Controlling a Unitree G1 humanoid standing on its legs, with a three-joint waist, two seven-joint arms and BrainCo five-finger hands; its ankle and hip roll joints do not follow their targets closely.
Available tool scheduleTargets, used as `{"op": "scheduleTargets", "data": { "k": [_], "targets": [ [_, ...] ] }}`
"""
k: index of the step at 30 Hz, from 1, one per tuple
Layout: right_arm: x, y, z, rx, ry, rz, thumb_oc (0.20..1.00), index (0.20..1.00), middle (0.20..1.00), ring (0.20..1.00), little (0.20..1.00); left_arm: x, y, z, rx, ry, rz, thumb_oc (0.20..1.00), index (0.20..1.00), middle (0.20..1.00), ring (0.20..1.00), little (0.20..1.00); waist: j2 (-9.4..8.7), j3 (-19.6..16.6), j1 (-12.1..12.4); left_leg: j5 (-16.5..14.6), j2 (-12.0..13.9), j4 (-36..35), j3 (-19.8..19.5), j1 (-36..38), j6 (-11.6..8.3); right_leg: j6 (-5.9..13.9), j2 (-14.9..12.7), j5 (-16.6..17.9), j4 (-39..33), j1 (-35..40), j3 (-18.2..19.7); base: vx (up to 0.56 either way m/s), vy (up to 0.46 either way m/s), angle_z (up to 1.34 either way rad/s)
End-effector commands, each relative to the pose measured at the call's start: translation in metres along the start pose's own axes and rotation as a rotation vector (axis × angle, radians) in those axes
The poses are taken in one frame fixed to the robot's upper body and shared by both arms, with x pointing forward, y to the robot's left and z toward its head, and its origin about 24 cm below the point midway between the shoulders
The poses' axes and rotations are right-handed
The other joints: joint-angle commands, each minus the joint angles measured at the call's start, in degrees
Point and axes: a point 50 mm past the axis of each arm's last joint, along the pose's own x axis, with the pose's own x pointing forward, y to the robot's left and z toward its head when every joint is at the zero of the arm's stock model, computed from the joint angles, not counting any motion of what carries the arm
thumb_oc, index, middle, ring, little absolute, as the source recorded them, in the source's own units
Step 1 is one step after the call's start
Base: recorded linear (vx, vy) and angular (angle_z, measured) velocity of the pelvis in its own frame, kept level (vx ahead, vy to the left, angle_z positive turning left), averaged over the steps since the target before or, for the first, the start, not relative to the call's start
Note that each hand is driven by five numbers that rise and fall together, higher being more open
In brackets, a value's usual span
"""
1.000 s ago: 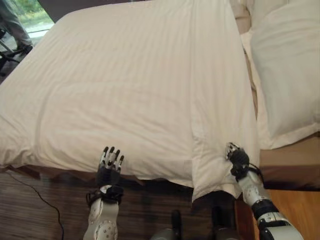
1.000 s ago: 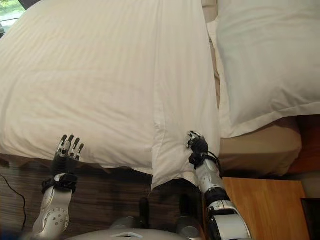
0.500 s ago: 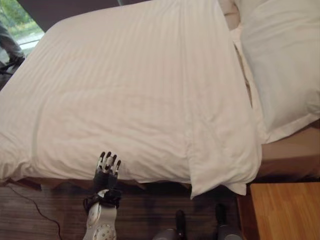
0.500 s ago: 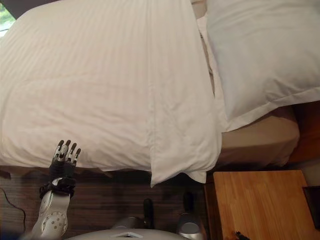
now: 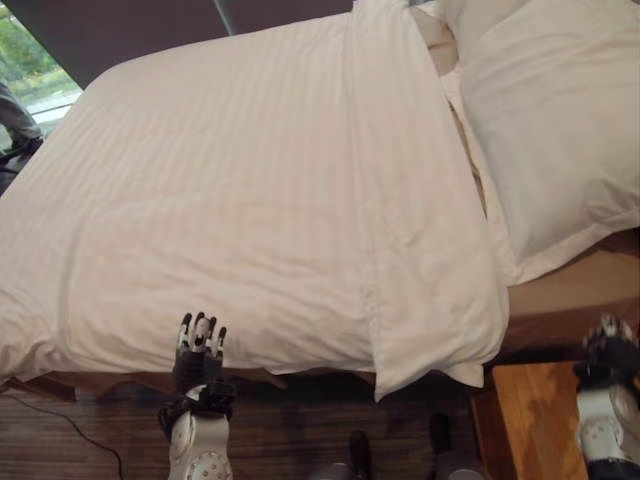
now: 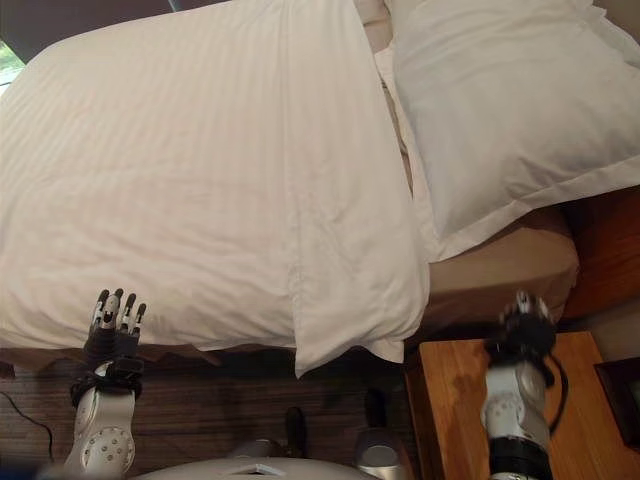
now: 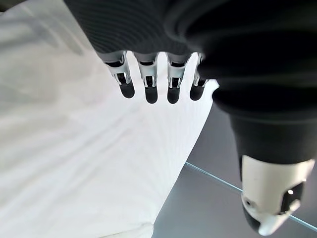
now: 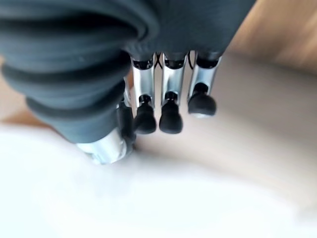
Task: Making the bed.
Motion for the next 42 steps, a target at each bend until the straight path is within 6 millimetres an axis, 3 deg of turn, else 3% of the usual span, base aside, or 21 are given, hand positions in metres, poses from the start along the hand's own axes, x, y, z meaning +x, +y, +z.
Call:
{"op": "scheduleTargets", "data": {
  "k": [1,2,5,11,16,18,27,33,39,41,42],
  "targets": [
    [-0.011,0.003,-0.006,-0.053,-0.023,0.026,0.200,0.200,0.200,0.200,0.200,0.008,-0.004,0.022,0.065,-0.113,-0.025,1.000,1.000,1.000,1.000,1.000,-2.94,-1.86,-0.06,0.93,1.83,0.41,0.45,-0.01,-2.66,3.25,-4.12,-3.88,0.95,1.30,-1.60,0.00,0.000,0.00],
    [-0.018,0.028,-0.007,-0.010,-0.038,0.139,0.200,0.200,0.200,0.200,0.200,0.006,-0.005,0.022,0.076,-0.114,-0.036,1.000,1.000,1.000,1.000,1.000,-3.05,-1.83,-0.05,1.00,1.89,0.41,0.52,-0.07,-2.69,3.21,-4.03,-3.92,0.95,1.26,-1.48,-0.02,-0.002,-0.04],
    [-0.037,0.053,-0.031,0.103,0.088,0.270,0.200,0.200,0.200,0.200,0.200,0.005,-0.007,0.021,0.070,-0.112,-0.036,1.000,1.000,1.000,1.000,1.000,-3.31,-1.55,0.15,1.23,1.95,0.41,0.66,0.01,-2.82,3.11,-3.95,-3.74,0.95,1.28,-1.42,-0.03,-0.004,-0.07],
    [-0.089,0.082,-0.077,0.230,0.432,0.502,0.200,0.200,0.200,0.200,0.200,-0.002,-0.005,0.023,0.078,-0.112,-0.040,1.000,1.000,1.000,1.000,1.000,-4.01,-1.07,1.01,1.44,2.11,0.41,1.13,-0.03,-2.96,3.17,-3.97,-3.35,0.95,1.10,-1.55,-0.02,-0.005,-0.04],
    [-0.103,0.103,-0.093,0.309,0.560,0.578,0.200,0.200,0.200,0.200,0.200,0.000,-0.009,0.021,0.079,-0.100,-0.055,1.000,1.000,1.000,1.000,1.000,-4.23,-0.87,1.72,1.54,2.15,0.41,1.40,-0.09,-3.02,3.24,-3.99,-3.12,0.95,0.97,-1.51,0.00,-0.001,-0.01],
    [-0.115,0.132,-0.106,0.368,0.692,0.694,0.200,0.200,0.200,0.200,0.200,0.004,-0.018,0.018,0.075,-0.079,-0.097,1.000,1.000,1.000,1.000,1.000,-4.43,-0.73,2.81,1.68,2.18,0.41,1.60,-0.21,-3.08,3.34,-4.20,-2.73,0.95,0.71,-1.53,-0.02,-0.010,-0.03],
    [-0.127,0.174,-0.118,0.344,0.785,0.839,0.200,0.200,0.200,0.200,0.200,0.010,-0.029,0.013,0.067,-0.049,-0.142,1.000,1.000,1.000,1.000,1.000,-4.25,-0.36,4.36,1.79,2.03,0.41,1.51,-0.68,-3.06,3.54,-4.50,-2.38,0.95,0.34,-1.76,0.00,0.000,0.00],
    [-0.124,0.171,-0.138,0.286,0.842,0.762,0.200,0.200,0.200,0.200,0.200,0.012,-0.029,0.011,0.066,-0.033,-0.153,1.000,1.000,1.000,1.000,1.000,-3.85,-0.06,5.49,2.06,1.85,0.41,0.91,-0.99,-3.05,3.53,-4.68,-2.38,0.95,0.31,-2.34,0.00,0.001,0.01],
    [-0.104,0.156,-0.156,0.222,0.853,0.588,0.200,0.200,0.200,0.200,0.200,0.013,-0.027,0.012,0.074,-0.029,-0.149,1.000,1.000,1.000,1.000,1.000,-3.16,0.18,6.71,2.55,1.56,0.41,-0.17,-2.30,-3.16,3.39,-4.75,-2.36,0.95,-0.35,-3.05,-0.01,-0.014,0.07],
    [-0.084,0.123,-0.173,0.116,0.851,0.367,0.200,0.200,0.200,0.200,0.200,0.013,-0.025,0.009,0.069,-0.017,-0.144,1.000,1.000,1.000,1.000,1.000,-2.01,0.45,7.57,3.07,1.45,0.41,-0.39,-3.59,-3.18,3.51,-4.69,-1.92,0.95,-1.75,-3.00,-0.04,-0.014,0.02],
    [-0.084,0.123,-0.173,0.116,0.851,0.367,0.200,0.200,0.200,0.200,0.200,0.013,-0.025,0.009,0.069,-0.017,-0.144,1.000,1.000,1.000,1.000,1.000,-2.02,0.44,7.61,3.07,1.45,0.41,-0.38,-3.61,-3.18,3.50,-4.69,-1.92,0.95,-1.77,-2.99,0.00,0.000,0.00]
  ]
}}
